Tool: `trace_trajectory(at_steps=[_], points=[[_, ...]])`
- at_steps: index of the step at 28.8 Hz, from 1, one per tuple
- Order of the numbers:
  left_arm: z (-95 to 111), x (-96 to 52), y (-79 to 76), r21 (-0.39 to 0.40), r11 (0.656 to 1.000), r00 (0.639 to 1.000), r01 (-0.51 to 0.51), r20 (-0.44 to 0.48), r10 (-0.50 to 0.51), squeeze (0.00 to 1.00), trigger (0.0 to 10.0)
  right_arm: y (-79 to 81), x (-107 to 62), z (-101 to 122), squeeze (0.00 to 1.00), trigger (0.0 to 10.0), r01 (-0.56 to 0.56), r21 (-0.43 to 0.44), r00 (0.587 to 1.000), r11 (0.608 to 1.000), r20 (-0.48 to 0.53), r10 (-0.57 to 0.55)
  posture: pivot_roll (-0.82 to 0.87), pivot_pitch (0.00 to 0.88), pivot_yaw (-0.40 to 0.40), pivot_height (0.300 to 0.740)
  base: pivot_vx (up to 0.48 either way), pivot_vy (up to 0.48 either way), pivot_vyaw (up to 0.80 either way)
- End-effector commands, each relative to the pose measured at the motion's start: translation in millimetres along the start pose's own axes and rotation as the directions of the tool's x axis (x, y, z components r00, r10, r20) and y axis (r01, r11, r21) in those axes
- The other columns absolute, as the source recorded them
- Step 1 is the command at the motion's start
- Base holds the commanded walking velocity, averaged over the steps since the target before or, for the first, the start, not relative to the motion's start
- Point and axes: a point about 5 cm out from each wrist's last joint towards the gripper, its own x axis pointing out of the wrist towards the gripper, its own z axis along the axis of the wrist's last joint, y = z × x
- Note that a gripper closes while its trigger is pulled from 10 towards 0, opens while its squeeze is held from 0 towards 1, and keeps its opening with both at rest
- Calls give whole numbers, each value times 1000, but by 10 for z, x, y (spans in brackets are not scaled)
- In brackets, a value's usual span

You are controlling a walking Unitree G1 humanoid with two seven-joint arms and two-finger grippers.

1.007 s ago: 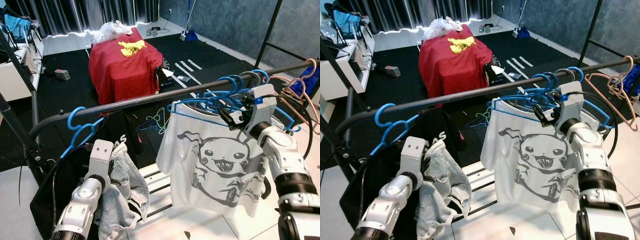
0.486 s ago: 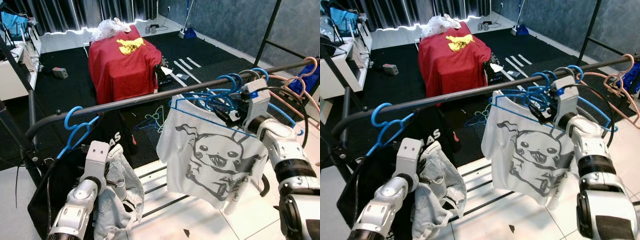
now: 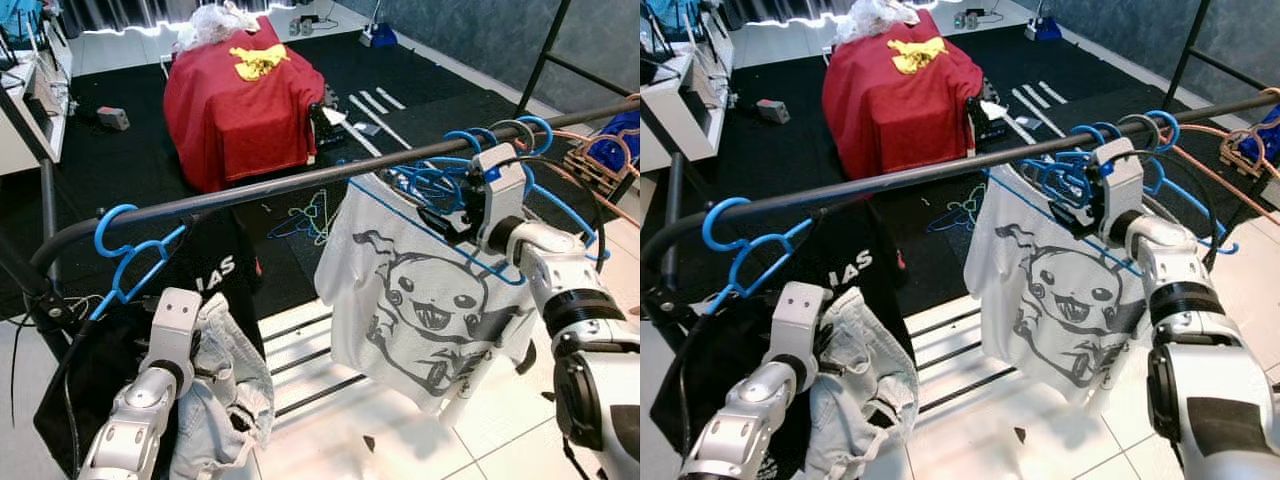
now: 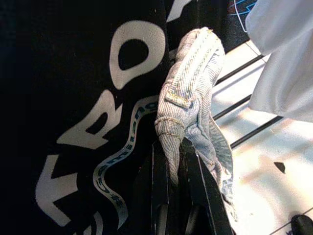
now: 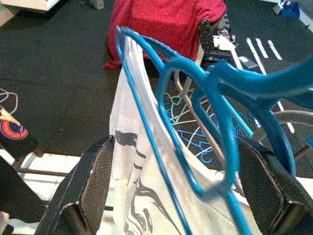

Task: Hang hanger

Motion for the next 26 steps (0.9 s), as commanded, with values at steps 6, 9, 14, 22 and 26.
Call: trace_trajectory(at_steps=[6, 9, 14, 22, 26], points=[[34, -45, 152, 10, 998, 998, -55, 7, 55, 0, 10000, 17, 20, 9, 169, 3529, -26, -24, 1000, 999, -13, 26, 69, 157, 23, 740, 0, 0, 0], [47, -52, 147, 13, 998, 998, -56, 8, 56, 0, 10000, 30, 35, 39, 0, 824, -35, -46, 999, 998, -3, 35, 67, 154, 23, 740, 0, 0, 0], [71, -39, 137, 16, 998, 999, -53, 12, 53, 0, 10000, 29, 40, 66, 0, 0, -41, -70, 999, 997, -1, 41, 62, 144, 22, 740, 0, 0, 0], [129, -3, 112, 20, 998, 998, -51, 27, 51, 0, 10000, 77, 83, 145, 0, 0, -70, -163, 998, 984, -14, 69, 50, 127, 15, 740, 0, 0, 0], [160, 7, 88, 35, 998, 998, -49, 37, 48, 0, 10000, 73, 100, 193, 0, 627, -50, -234, 999, 971, -34, 43, 48, 115, 10, 740, 0, 0, 0]])
